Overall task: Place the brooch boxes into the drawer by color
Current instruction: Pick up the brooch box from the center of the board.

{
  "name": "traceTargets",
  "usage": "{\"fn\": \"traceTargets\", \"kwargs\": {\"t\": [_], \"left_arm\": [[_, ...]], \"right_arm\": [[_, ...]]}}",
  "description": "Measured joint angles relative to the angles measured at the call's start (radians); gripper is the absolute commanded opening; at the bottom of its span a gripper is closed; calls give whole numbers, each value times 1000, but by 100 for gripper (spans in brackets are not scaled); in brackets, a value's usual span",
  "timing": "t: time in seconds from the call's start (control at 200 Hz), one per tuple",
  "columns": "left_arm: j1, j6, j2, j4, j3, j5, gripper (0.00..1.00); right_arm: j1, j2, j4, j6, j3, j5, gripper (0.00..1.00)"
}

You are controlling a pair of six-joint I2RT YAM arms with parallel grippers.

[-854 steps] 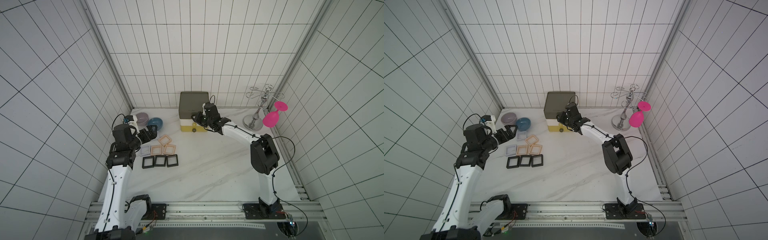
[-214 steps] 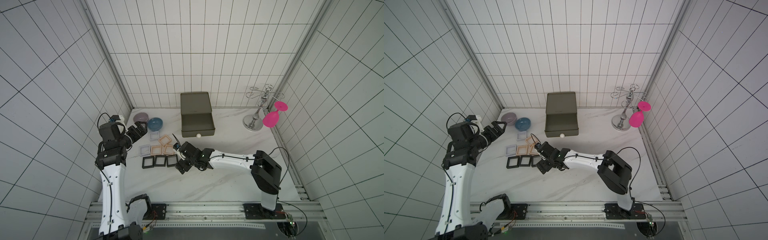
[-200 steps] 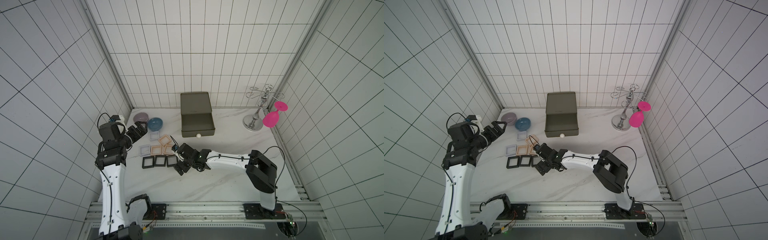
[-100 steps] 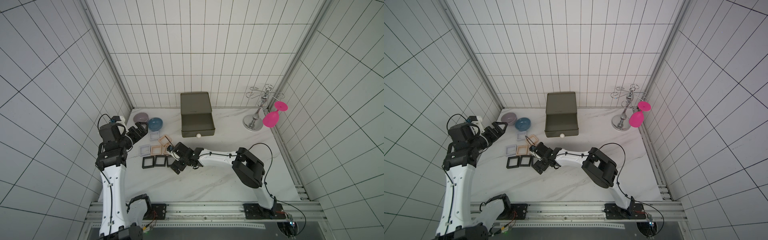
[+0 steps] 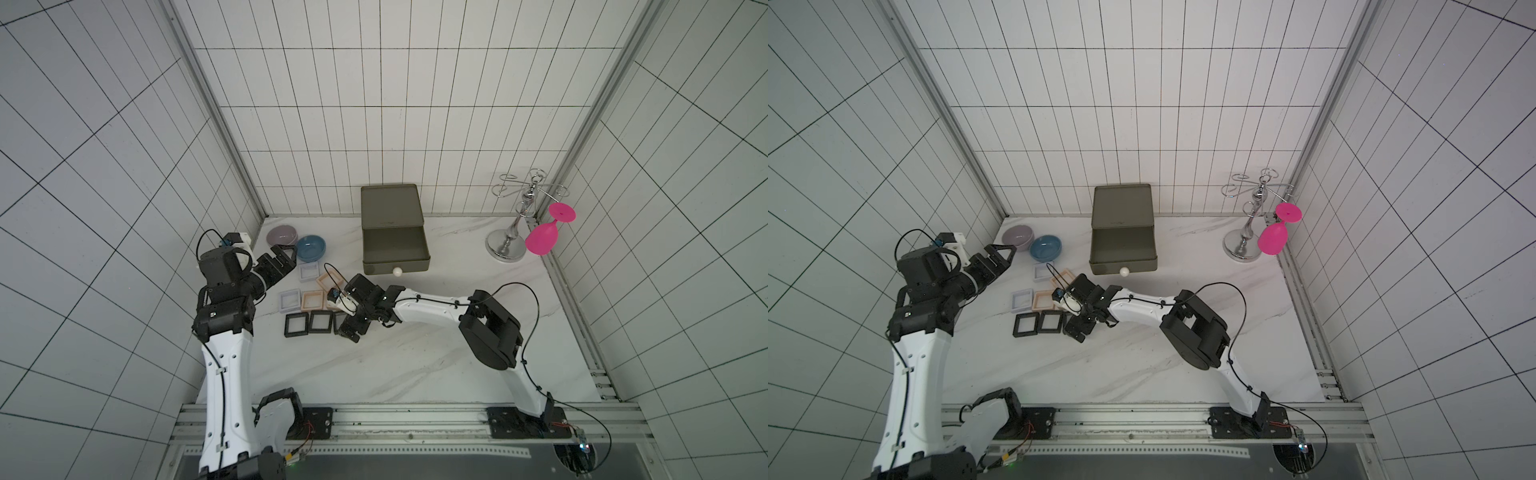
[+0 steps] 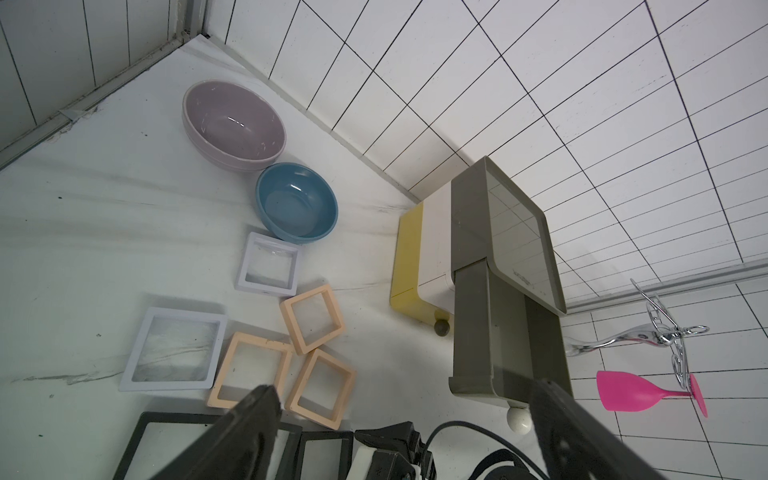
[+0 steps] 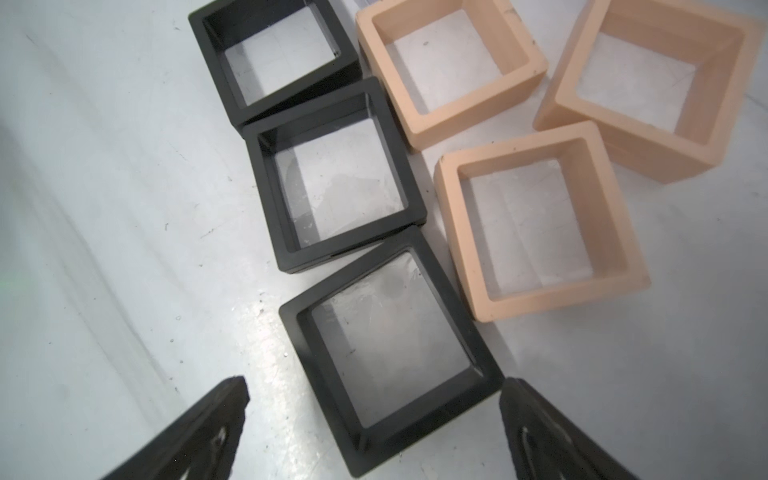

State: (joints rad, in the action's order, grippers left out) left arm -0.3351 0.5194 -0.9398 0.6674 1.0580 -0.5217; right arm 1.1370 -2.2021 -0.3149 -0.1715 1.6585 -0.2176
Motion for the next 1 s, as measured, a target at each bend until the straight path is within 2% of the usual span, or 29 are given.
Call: {"fn": "traceTargets", "kwargs": {"t": [0.35,1.0], "left_arm": [[0,0,4,0,-2,0,98],[0,0,-5,-6,-2,-3,98]], "right_arm": [[-18,-52,-52,-103,71,-39,99],[-38,-87,-117,-144,97,-41,100]]}}
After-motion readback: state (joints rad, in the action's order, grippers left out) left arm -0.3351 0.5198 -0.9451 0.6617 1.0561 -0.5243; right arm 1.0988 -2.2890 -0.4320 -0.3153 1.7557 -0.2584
